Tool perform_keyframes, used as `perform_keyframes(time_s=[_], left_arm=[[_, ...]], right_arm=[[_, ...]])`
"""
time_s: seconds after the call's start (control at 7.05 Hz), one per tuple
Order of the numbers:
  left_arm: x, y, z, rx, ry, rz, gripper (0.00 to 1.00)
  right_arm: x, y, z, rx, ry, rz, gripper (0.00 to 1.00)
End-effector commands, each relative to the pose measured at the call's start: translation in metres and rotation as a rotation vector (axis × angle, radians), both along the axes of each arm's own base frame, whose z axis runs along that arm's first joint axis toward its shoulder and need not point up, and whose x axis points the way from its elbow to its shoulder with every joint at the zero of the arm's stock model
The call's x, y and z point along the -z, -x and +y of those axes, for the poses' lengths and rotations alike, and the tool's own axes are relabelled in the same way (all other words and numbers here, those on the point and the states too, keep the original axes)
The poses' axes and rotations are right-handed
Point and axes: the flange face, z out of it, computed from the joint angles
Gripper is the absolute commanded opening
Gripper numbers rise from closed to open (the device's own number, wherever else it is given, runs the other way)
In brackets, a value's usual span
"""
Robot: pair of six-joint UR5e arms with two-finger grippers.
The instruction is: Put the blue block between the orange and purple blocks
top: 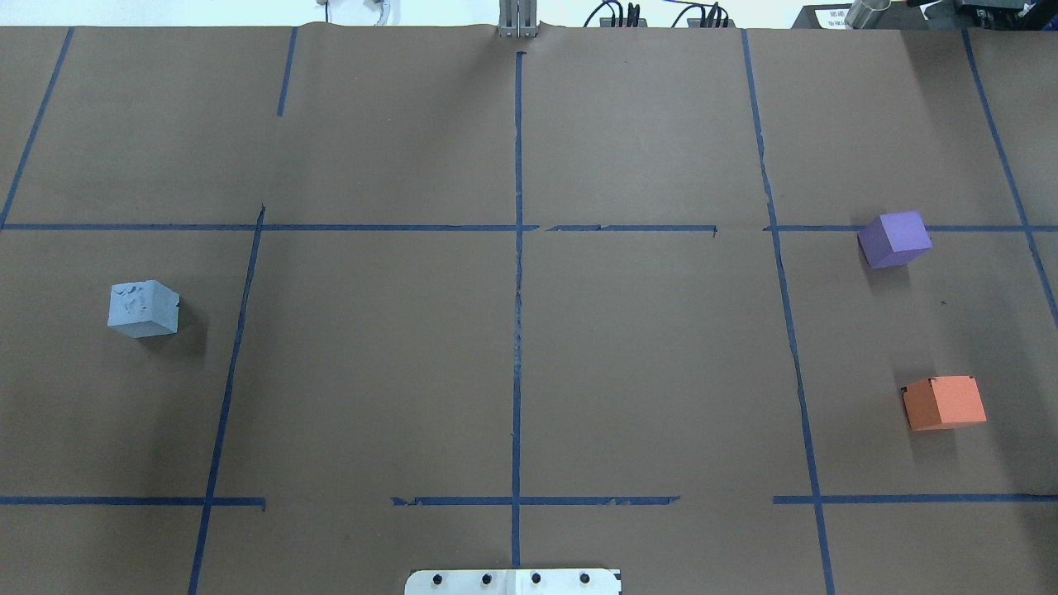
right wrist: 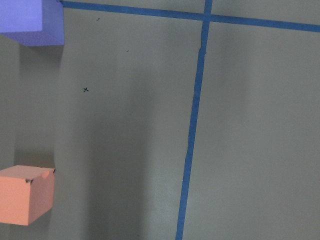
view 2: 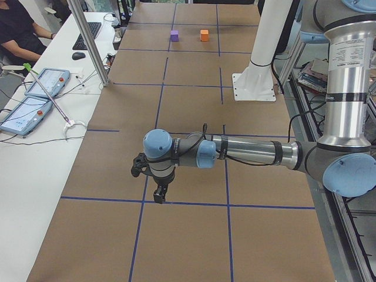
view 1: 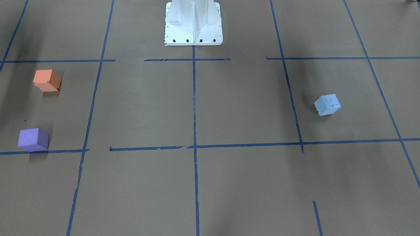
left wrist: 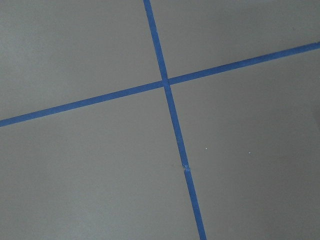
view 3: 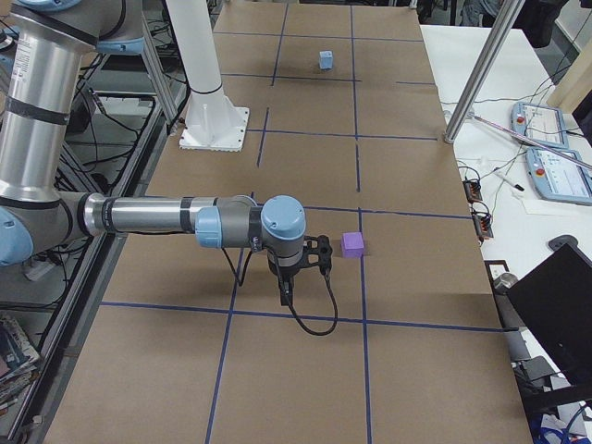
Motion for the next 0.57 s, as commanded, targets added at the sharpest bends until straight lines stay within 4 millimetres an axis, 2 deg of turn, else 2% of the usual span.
perform_keyframes(time_s=[0.0, 0.43], left_arm=[[0.0017, -0.0008, 0.0009, 0.002, -0.003, 0.002, 1.00], [-0.0017, -0.0028, 0.0040, -0.006, -0.001, 0.000, 1.00]], right_arm=[[-0.0011, -0.0003, 0.0008, 0.000, 0.001, 0.002, 1.00], [-0.0013, 0.0001, 0.0023, 0.001, -0.004, 0.004, 1.00]])
